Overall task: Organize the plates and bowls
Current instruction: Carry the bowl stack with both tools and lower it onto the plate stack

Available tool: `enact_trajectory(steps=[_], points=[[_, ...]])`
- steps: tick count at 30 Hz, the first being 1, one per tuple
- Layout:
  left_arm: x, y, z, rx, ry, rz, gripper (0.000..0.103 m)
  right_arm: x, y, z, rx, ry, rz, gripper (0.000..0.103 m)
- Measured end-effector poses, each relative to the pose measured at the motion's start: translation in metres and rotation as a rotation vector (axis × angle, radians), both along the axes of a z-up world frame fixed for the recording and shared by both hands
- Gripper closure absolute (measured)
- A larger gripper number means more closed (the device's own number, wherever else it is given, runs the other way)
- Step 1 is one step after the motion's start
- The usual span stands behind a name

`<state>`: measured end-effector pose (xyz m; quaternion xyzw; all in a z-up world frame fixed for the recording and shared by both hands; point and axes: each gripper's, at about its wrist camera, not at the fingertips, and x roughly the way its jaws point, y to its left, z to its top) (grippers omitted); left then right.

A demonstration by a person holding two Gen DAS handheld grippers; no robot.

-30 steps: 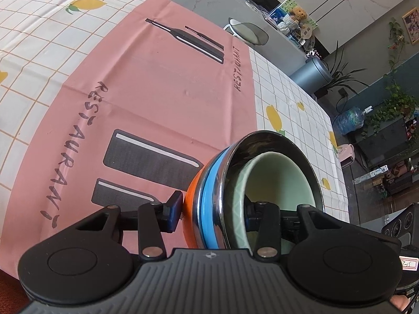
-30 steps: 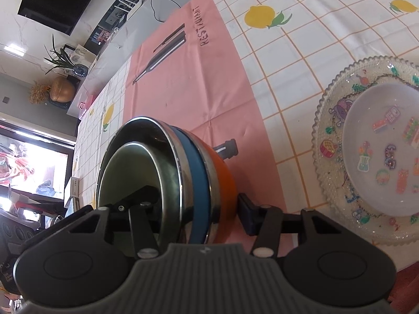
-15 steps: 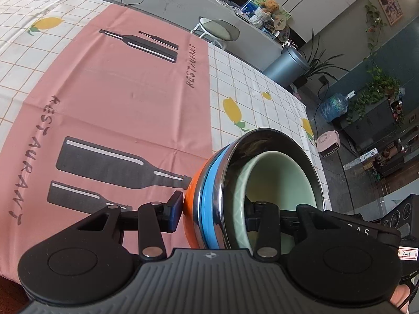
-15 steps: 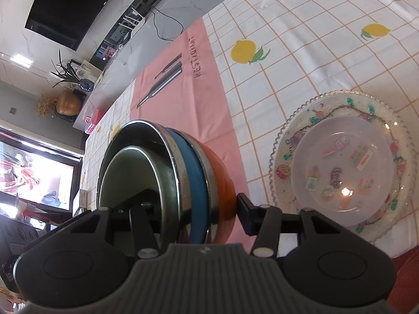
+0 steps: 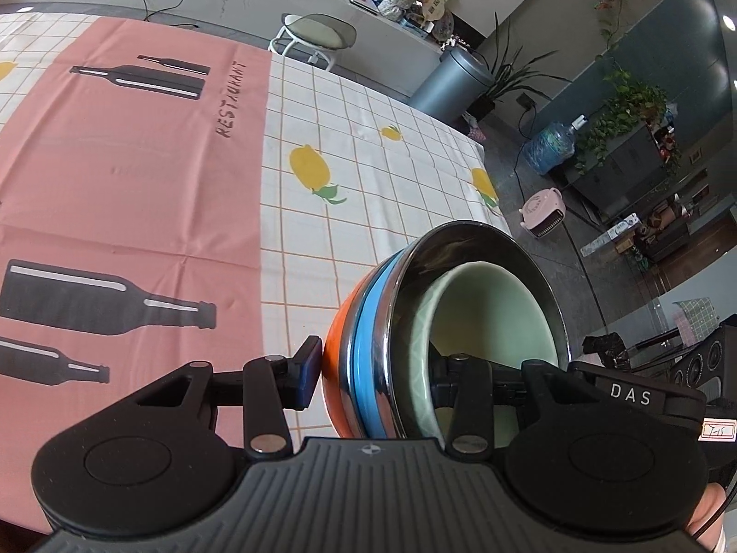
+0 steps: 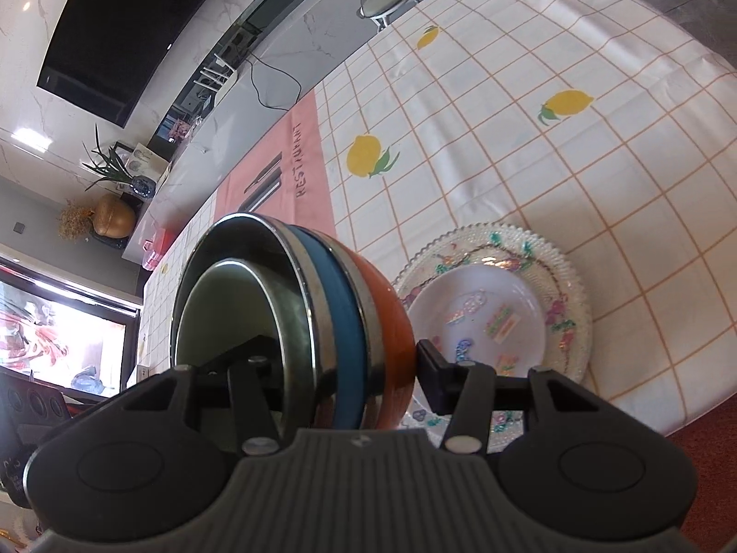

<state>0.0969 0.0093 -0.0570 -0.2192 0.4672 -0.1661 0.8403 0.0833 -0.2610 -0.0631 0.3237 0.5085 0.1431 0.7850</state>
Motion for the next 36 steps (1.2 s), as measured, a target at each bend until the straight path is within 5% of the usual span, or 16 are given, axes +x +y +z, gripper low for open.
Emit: enact_trajectory(steps=[24, 36], points=[[0.02, -0.052, -0.02, -0.008, 0.056, -0.056, 0.056, 0.0, -0.057, -0.018, -0.008, 0.052, -0.108, 0.053], [0.021, -0.042, -0.03, 0.015, 0.1, -0.019, 0.056, 0.007, -0.051, -0.034, 0.014, 0.085, -0.094, 0.053]])
